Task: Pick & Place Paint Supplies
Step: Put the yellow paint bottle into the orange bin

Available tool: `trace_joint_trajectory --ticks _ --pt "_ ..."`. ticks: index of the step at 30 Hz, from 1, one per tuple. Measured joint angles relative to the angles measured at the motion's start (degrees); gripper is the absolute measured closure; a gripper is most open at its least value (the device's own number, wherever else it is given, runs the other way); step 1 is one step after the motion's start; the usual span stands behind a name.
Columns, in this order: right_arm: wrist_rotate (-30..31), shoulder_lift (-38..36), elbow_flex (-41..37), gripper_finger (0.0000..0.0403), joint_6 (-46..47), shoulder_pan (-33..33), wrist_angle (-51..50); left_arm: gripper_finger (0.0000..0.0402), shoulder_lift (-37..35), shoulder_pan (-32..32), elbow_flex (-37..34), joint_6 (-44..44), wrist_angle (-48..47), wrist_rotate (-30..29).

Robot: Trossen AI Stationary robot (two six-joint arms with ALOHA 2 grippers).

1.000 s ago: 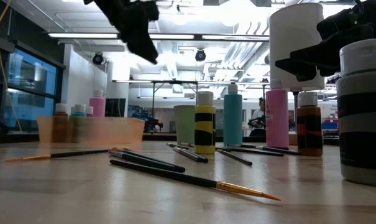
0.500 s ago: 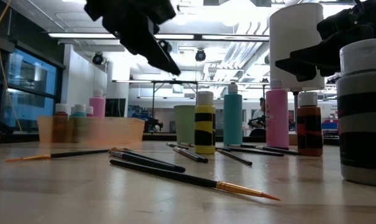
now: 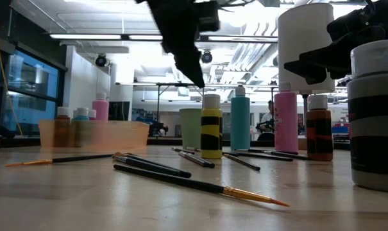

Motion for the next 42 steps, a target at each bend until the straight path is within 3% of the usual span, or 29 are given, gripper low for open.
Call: trace_joint_trajectory --ticks 5,11,17,24,37,42 --pt "0.0 0.0 0.0 0.0117 0.0 0.0 -0.1 0.0112 7.6 0.0 11.1 -0.4 -9.8 -1.3" --pt "0.0 0.0 0.0 0.0117 0.0 0.0 -0.1 0.0112 11.3 -0.2 16.6 -1.5 -12.6 -1.1" --pt "0.0 0.0 0.0 0.0117 0.0 0.0 -0.2 0.0112 12.1 -2.0 17.2 0.2 -13.9 -0.7" --pt "0.0 0.0 0.0 0.0117 0.0 0.0 -0.2 0.0112 12.1 -3.8 17.2 8.7 -12.5 -1.0" --pt "0.0 0.0 0.0 0.0117 0.0 0.0 -0.7 0.0113 16.1 -3.8 17.1 9.7 -11.5 -2.8" --pt "0.0 0.0 0.0 0.0117 0.0 0.0 -1.2 0.0139 16.6 -3.7 17.2 9.7 -11.8 -2.8"
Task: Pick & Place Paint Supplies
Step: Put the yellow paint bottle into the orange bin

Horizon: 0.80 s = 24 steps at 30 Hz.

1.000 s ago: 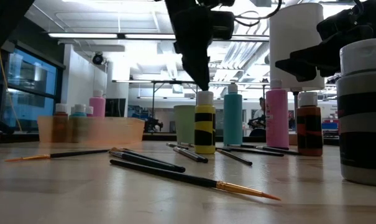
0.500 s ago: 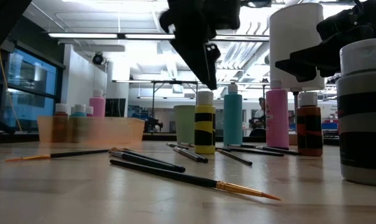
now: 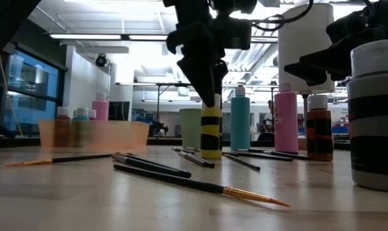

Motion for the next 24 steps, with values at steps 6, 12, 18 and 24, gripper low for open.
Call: trace_joint_trajectory --ticks 6,12,18,24 --pt "0.0 0.0 0.0 0.0117 0.0 0.0 -0.1 0.0196 0.3 0.0 -0.1 -0.2 -0.1 0.0" --pt "0.0 0.0 0.0 0.0117 0.0 0.0 -0.3 0.0258 0.3 0.4 -0.1 -0.4 -0.3 0.0" --pt "0.0 0.0 0.0 0.0117 0.0 0.0 -0.3 0.0286 0.1 0.4 0.0 -0.6 -0.4 0.2" --pt "0.0 0.0 0.0 0.0117 0.0 0.0 -0.3 0.0286 0.1 0.4 0.0 -0.9 -0.6 0.2"
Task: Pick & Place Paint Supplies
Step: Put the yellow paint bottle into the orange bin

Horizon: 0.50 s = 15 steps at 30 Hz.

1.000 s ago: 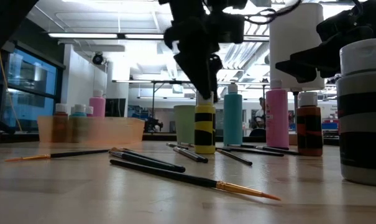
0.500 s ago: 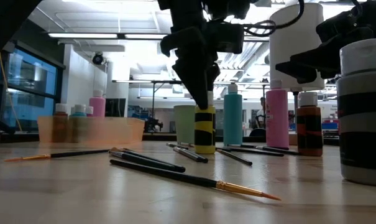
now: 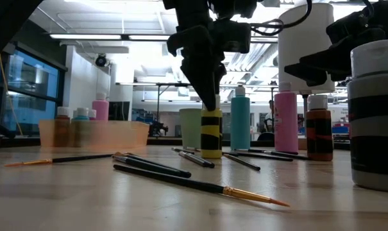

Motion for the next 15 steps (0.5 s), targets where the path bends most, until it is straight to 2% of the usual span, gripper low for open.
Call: trace_joint_trajectory --ticks 7,15 --pt "0.0 0.0 0.0 0.0117 0.0 0.0 0.0 0.0286 -1.2 0.9 -0.1 -3.6 -1.5 0.0" --pt "0.0 0.0 0.0 0.0117 0.0 0.0 -1.3 0.0286 -5.6 5.3 3.8 -13.4 -8.6 -0.3"
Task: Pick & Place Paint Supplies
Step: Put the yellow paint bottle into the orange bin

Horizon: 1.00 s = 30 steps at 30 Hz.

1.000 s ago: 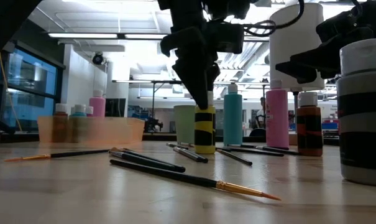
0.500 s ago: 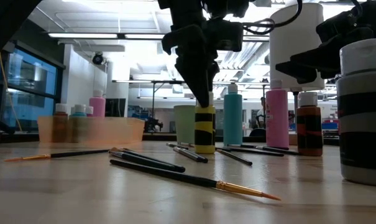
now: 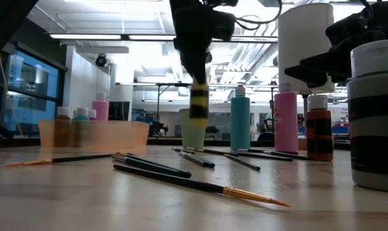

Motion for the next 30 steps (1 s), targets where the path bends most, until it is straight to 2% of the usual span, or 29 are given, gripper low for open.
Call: trace_joint_trajectory --ticks 4,11,15,21,30 --pt "0.0 0.0 0.0 0.0117 0.0 0.0 0.0 0.0286 -3.8 3.8 0.3 -5.6 -3.4 -0.4" --pt "0.0 0.0 0.0 0.0117 0.0 0.0 0.0 0.0286 -8.1 11.3 0.3 -15.6 -12.8 -6.8" --pt "0.0 0.0 0.0 0.0117 0.0 0.0 0.0 0.0286 -10.2 14.7 -1.8 -16.9 -15.3 -9.8" --pt "0.0 0.0 0.0 0.0117 0.0 0.0 0.0 0.0286 -16.6 20.1 -12.3 -18.2 -11.9 -10.5" --pt "0.0 0.0 0.0 0.0117 0.0 0.0 0.0 0.0286 -28.8 25.9 -32.6 -20.8 1.2 -11.7"
